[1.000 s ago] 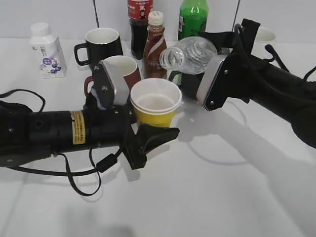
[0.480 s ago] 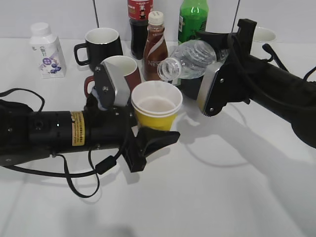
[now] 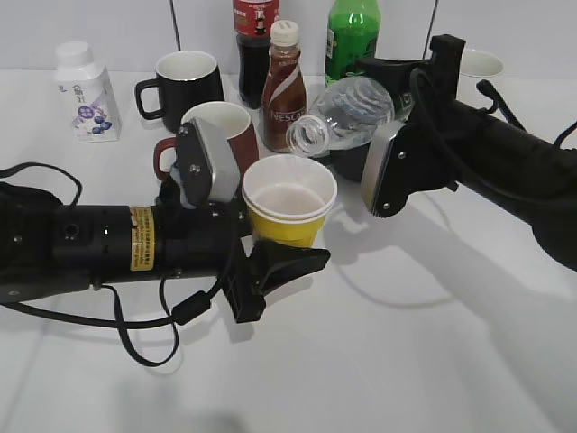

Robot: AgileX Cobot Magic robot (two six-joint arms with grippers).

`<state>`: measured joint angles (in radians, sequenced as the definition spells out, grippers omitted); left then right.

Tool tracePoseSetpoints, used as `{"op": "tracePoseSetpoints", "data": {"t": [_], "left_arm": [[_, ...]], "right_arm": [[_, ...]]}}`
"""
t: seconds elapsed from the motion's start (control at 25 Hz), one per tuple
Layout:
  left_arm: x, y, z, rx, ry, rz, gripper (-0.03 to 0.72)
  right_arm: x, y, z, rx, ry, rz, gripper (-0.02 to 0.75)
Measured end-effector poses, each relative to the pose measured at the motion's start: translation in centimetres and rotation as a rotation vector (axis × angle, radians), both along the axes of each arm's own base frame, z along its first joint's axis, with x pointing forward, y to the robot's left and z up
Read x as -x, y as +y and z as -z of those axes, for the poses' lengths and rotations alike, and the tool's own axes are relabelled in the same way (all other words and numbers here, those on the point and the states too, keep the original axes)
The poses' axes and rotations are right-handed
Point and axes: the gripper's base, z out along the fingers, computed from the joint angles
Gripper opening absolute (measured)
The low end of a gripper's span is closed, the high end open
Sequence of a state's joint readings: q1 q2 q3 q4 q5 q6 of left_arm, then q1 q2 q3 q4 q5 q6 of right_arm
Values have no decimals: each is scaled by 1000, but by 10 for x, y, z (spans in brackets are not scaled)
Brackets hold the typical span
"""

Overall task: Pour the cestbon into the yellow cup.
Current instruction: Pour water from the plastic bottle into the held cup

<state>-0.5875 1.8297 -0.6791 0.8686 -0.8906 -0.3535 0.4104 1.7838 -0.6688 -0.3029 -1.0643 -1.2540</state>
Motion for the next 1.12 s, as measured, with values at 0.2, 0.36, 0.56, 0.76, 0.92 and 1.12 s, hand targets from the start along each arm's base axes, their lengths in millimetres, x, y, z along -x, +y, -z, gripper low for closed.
{"op": "tracePoseSetpoints", "data": {"t": [0.2, 0.36, 0.56, 0.76, 0.92, 1.12], "left_arm": [[0, 0, 0, -3, 1, -1, 440], [0, 0, 0, -4, 1, -2, 440], [0, 0, 1, -7, 0, 2, 440], [1, 0, 2, -22, -2, 10, 440], [1, 0, 2, -26, -3, 13, 440], [1, 0, 2, -29, -4, 15, 440]], "right_arm": [[0, 0, 0, 31, -24, 1, 467], [0, 0, 0, 47, -37, 1, 467], [0, 0, 0, 61, -48, 1, 467], [0, 0, 0, 79, -62, 2, 467], [0, 0, 0, 94, -72, 2, 467], [0, 0, 0, 108, -85, 2, 467]]}}
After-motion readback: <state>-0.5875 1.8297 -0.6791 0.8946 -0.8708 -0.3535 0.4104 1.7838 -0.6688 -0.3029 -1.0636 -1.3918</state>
